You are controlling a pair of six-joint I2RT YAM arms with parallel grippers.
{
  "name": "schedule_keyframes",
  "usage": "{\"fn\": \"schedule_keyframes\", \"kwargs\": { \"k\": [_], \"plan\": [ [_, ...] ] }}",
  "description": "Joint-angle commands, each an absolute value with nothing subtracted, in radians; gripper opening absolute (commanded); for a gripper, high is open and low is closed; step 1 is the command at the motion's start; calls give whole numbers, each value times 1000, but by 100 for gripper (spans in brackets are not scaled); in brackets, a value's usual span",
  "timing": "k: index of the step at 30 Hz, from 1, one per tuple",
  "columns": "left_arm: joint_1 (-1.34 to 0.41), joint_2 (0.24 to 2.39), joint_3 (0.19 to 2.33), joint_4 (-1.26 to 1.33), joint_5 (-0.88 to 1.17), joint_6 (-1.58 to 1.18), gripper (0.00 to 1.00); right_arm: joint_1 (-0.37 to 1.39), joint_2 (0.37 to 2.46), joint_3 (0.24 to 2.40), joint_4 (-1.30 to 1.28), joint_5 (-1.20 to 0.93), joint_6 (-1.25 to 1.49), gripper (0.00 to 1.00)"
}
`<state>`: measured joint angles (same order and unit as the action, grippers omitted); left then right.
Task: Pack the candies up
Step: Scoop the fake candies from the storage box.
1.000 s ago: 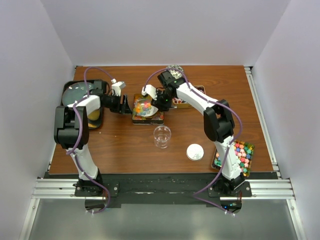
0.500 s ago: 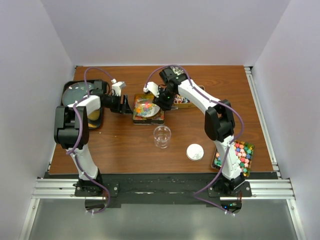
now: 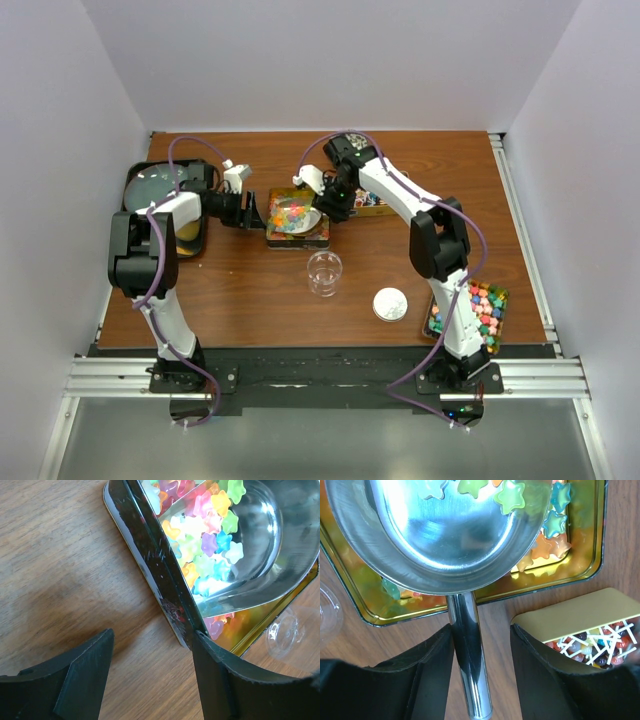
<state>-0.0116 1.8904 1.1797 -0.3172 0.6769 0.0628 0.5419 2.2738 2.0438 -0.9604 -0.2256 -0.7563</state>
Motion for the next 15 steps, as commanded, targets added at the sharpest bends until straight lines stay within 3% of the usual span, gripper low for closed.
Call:
{"fn": "schedule_keyframes", "kwargs": {
  "k": [1, 10, 15],
  "plan": [
    [-14, 1882, 1173, -293, 707, 51, 68, 537, 2330, 2088, -991, -219, -759, 51],
    [-14, 1873, 1166, -298, 699, 55, 68, 540, 2352, 2092, -980, -218, -769, 45],
    [-14, 1876, 1167, -296, 703, 57, 68, 540, 2326, 2100, -986, -215, -772, 47]
  ]
}}
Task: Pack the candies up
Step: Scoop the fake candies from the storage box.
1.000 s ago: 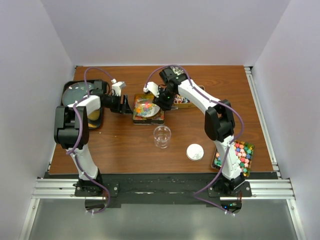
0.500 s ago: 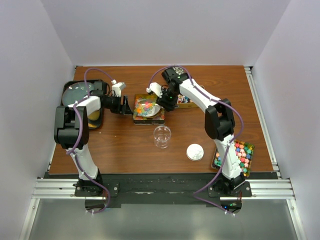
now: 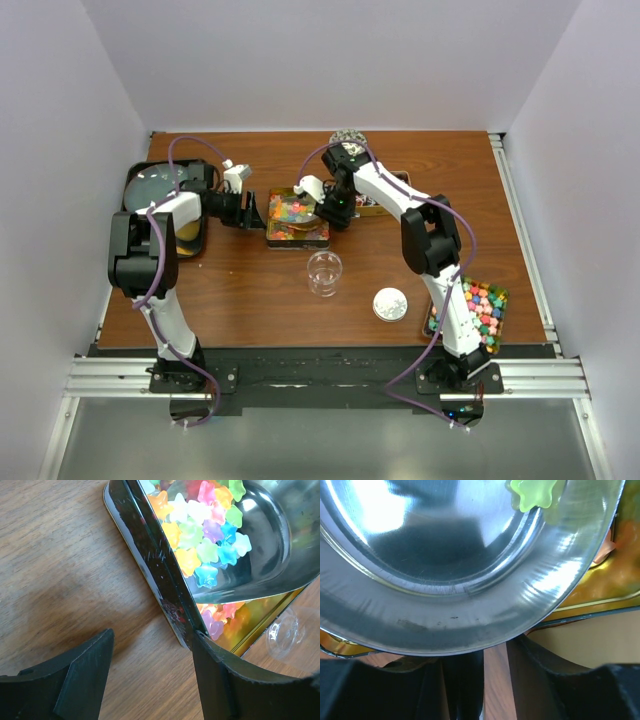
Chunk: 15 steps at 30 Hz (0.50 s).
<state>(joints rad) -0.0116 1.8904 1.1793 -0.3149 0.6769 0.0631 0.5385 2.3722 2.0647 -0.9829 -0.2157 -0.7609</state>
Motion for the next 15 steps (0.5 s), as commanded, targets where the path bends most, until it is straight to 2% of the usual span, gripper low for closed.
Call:
{"fn": "schedule_keyframes", "kwargs": {
  "k": [1, 10, 15],
  "plan": [
    [-14, 1878, 1167, -296, 703, 54, 68, 540, 2319, 2102, -986, -215, -770, 47],
    [-14, 1885, 1167, -291, 719, 54, 68, 538, 2329, 2175, -1092, -267, -778, 49],
    [-14, 1884, 1167, -291, 721, 54, 68, 538, 2339, 2198, -1103, -271, -775, 47]
  ]
}}
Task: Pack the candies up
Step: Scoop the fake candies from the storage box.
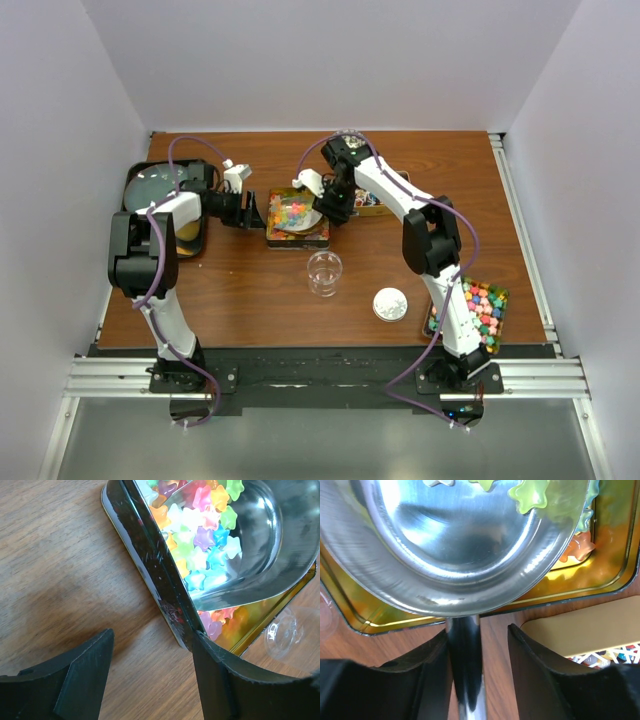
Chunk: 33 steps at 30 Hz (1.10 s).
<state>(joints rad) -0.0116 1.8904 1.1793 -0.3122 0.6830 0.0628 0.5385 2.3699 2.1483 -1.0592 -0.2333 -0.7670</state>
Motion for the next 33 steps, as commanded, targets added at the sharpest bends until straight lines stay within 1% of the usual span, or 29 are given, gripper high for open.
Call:
{"fn": "schedule_keyframes", "kwargs": {
  "k": [1, 4, 10, 12, 14, 19, 20, 22, 25, 26, 29, 32, 33],
  "plan": [
    [-14, 1882, 1166, -290, 722, 55, 68, 540, 2339, 2201, -1103, -275, -775, 46],
    [-15, 1879, 1163, -291, 719, 54, 68, 538, 2348, 2215, -1111, -278, -773, 44],
    [-15, 1885, 1160, -288, 718, 54, 68, 545, 2398, 2256, -1150, -307, -773, 37],
    [-15, 1887, 1163, -291, 718, 54, 68, 548, 2408, 2272, -1161, -321, -769, 26],
    [-17, 1887, 1164, -294, 718, 55, 68, 549, 2413, 2267, -1161, -328, -770, 18],
    [-17, 1887, 1163, -295, 718, 57, 68, 549, 2419, 2250, -1172, -330, -788, 5],
    [-17, 1887, 1164, -295, 718, 57, 68, 548, 2410, 2232, -1172, -334, -795, 0],
    [-17, 1887, 1166, -293, 719, 58, 68, 546, 2385, 2189, -1137, -351, -799, 0],
    [-17, 1887, 1167, -299, 715, 60, 68, 534, 2283, 2024, -996, -394, -779, 0],
    [-17, 1885, 1167, -304, 712, 66, 68, 534, 2239, 1937, -958, -403, -770, 0],
    [-17, 1885, 1169, -314, 710, 71, 68, 532, 2186, 1805, -821, -428, -737, 0],
    [-17, 1882, 1175, -330, 707, 81, 68, 532, 2143, 1721, -709, -460, -693, 0],
    [-17, 1878, 1180, -339, 706, 87, 68, 534, 2116, 1695, -630, -463, -680, 0]
  ]
}}
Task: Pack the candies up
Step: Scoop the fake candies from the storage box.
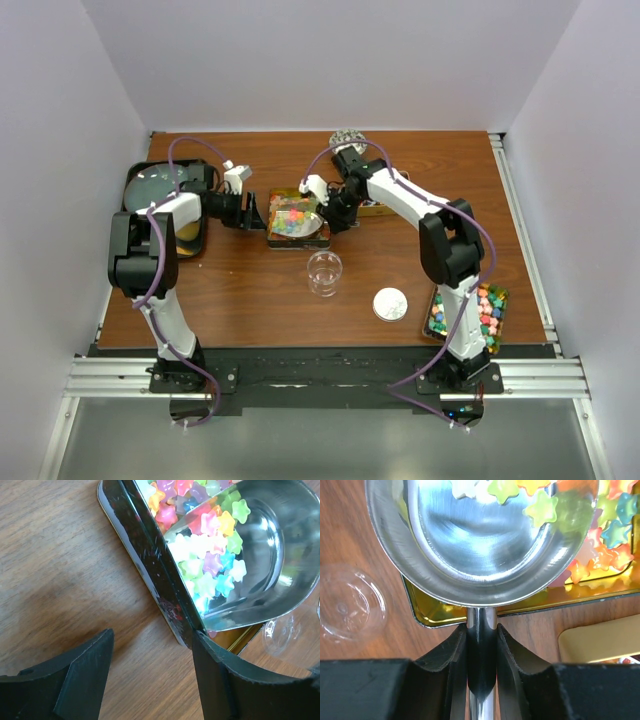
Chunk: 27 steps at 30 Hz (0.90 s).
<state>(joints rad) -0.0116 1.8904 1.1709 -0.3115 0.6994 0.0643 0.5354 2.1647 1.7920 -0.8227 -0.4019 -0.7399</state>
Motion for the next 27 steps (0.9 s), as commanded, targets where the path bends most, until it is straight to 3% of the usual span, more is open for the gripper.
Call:
{"fn": "schedule_keyframes", "kwargs": {
  "k": [1, 13, 22, 27],
  "plan": [
    [-17, 1878, 1183, -357, 704, 100, 68, 534, 2105, 1651, -592, -465, -655, 0],
    [-6, 1844, 1330, -581, 681, 238, 70, 517, 1967, 1357, -177, -560, -479, 0],
    [-6, 1835, 1425, -712, 546, 336, 74, 457, 1806, 1049, 453, -508, -151, 0],
    [-58, 1824, 1436, -759, 454, 394, 76, 450, 1764, 1000, 593, -473, -78, 0]
  ]
}}
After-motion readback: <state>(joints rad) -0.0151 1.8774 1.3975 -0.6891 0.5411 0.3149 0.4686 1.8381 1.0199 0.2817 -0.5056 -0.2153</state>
